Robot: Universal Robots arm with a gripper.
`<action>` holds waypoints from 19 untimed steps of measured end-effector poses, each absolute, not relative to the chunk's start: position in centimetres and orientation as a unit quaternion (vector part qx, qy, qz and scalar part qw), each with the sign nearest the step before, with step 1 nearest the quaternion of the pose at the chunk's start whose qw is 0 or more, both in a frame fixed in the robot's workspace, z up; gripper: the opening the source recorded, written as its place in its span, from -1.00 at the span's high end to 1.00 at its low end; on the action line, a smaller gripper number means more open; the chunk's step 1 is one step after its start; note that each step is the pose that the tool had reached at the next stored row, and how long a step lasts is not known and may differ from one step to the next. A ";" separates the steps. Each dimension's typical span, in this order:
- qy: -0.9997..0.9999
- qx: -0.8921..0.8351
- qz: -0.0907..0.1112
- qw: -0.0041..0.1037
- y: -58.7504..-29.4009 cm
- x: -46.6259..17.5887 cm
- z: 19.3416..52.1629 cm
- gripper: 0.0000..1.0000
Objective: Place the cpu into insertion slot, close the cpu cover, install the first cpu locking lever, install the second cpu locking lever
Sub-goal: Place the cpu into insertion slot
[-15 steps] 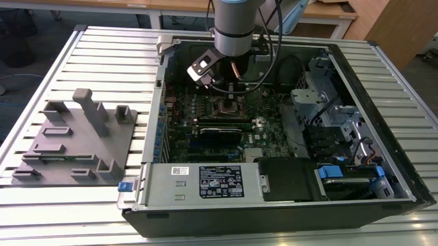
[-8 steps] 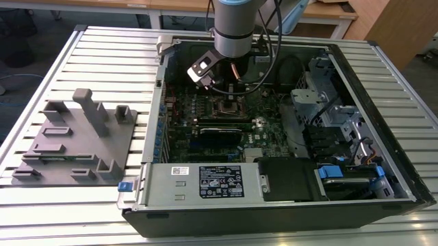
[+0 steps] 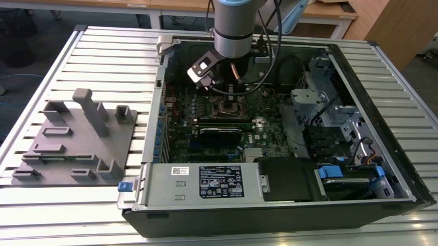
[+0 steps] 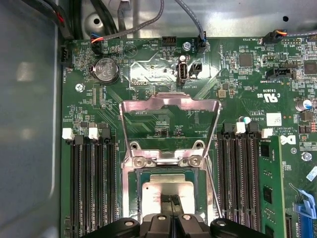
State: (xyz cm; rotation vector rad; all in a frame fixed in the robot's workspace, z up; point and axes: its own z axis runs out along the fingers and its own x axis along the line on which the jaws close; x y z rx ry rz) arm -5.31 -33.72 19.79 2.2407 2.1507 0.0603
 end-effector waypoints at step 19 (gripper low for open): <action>0.692 0.721 0.020 0.018 -33.7 -5.3 20.7 0.80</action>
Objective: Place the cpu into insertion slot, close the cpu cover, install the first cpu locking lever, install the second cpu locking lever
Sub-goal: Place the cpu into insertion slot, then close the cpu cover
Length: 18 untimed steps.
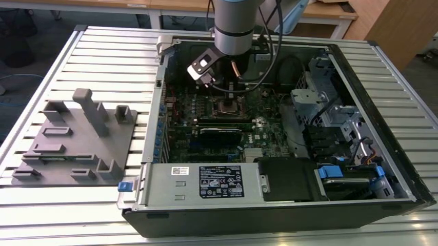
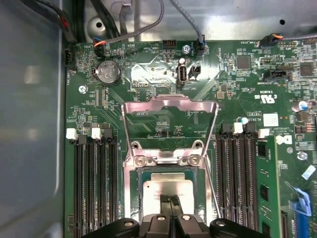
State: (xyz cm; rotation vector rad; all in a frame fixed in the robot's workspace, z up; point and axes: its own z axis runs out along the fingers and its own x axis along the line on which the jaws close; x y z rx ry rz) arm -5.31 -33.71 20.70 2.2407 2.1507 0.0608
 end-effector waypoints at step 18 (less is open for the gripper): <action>0.692 0.721 0.019 0.018 -33.7 -5.3 21.7 0.80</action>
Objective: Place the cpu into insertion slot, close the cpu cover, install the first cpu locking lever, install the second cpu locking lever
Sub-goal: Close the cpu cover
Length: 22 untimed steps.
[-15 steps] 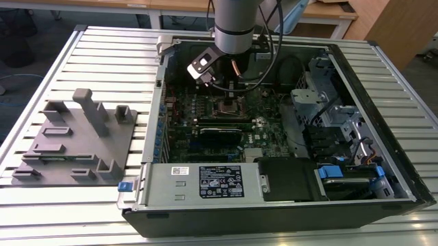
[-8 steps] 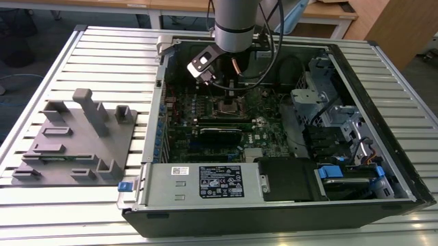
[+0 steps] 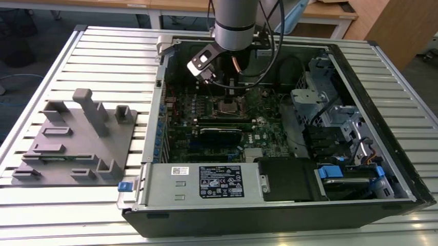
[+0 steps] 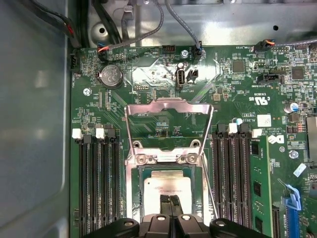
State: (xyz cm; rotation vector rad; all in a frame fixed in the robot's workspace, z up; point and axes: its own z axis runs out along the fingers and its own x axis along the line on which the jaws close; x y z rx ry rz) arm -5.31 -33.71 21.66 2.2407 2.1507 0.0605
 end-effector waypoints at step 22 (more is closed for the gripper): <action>0.692 0.721 0.019 0.018 -33.7 -5.3 24.6 0.80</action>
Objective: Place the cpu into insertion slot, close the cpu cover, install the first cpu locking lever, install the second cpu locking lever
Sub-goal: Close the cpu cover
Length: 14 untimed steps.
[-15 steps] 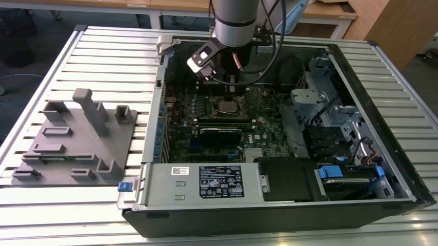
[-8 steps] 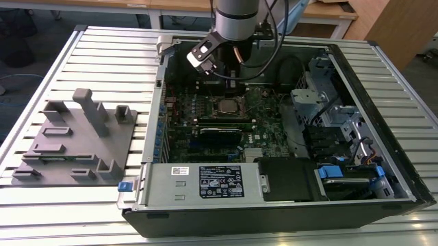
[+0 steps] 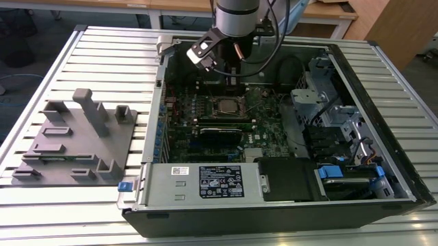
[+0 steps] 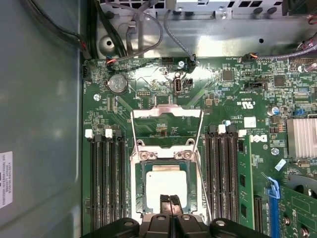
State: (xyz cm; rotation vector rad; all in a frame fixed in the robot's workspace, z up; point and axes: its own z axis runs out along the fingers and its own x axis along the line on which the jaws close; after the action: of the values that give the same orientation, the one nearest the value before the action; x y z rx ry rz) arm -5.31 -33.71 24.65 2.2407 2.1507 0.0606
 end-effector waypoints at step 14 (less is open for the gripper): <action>0.692 0.721 0.019 0.018 -33.7 -5.3 25.5 0.80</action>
State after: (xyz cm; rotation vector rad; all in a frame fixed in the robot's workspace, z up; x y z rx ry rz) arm -5.31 -33.71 25.54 2.2407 2.1507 0.0602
